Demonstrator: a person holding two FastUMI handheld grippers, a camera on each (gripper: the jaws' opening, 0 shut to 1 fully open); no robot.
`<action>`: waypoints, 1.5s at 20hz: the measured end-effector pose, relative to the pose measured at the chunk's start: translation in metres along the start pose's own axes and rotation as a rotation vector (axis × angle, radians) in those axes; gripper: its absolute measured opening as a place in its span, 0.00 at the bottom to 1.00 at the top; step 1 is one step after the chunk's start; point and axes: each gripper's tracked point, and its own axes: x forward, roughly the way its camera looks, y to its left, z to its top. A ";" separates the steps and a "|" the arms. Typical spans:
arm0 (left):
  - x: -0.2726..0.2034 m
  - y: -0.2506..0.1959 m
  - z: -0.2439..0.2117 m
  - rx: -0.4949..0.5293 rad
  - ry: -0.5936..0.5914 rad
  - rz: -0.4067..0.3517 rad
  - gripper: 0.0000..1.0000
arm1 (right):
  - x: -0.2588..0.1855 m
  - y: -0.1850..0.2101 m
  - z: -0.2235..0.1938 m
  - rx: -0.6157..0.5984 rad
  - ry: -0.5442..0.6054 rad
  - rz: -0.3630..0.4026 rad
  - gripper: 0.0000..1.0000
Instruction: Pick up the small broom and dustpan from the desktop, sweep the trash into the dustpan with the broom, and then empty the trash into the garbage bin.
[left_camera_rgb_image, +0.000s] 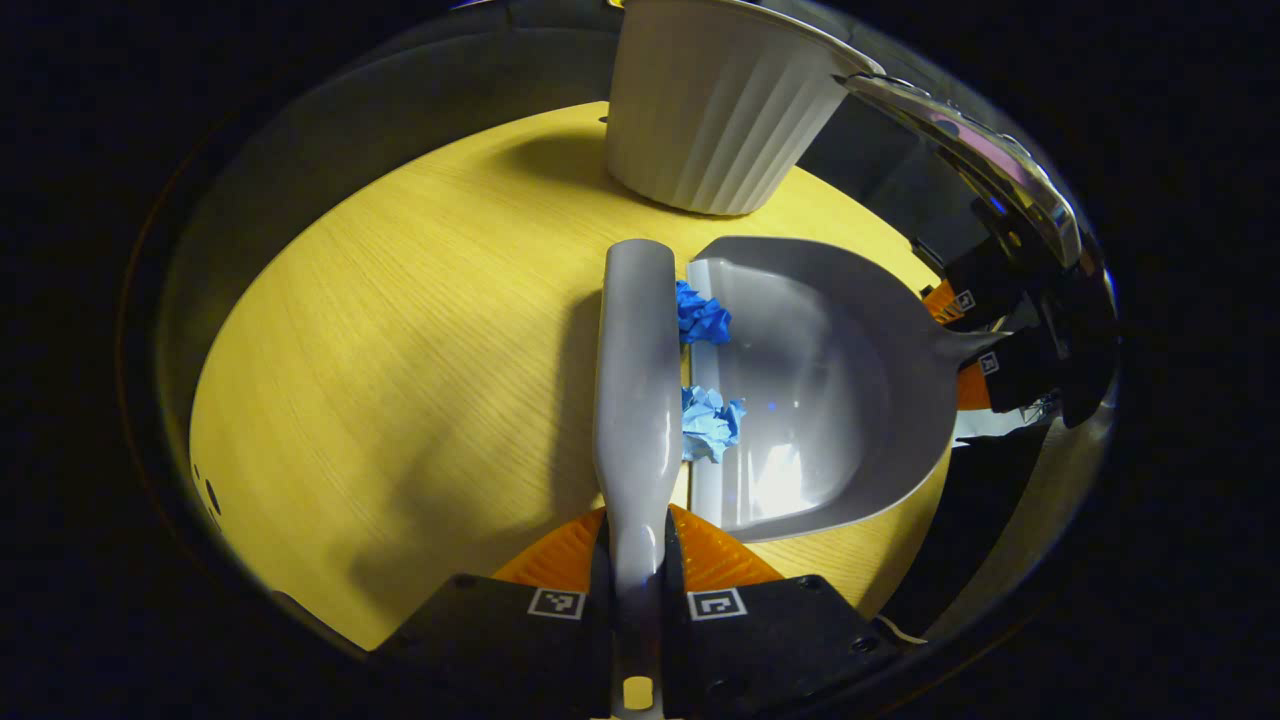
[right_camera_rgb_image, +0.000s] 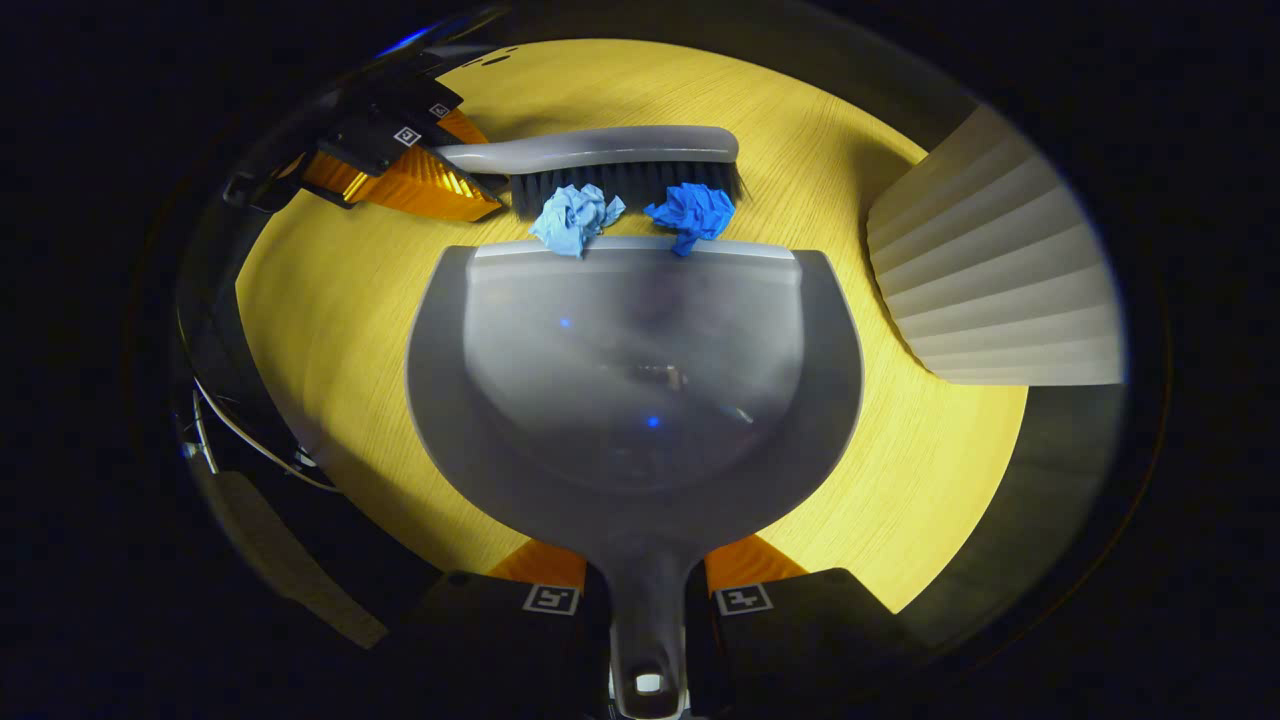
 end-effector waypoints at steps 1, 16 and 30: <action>-0.003 -0.003 0.001 -0.016 -0.001 -0.018 0.23 | 0.001 0.000 0.001 0.001 -0.006 -0.001 0.34; -0.032 -0.004 0.011 -0.189 -0.190 0.021 0.23 | 0.009 0.009 0.014 0.099 -0.183 0.004 0.29; -0.056 0.038 -0.087 -0.389 -0.201 0.121 0.23 | -0.141 -0.018 0.000 0.372 -0.298 -0.129 0.34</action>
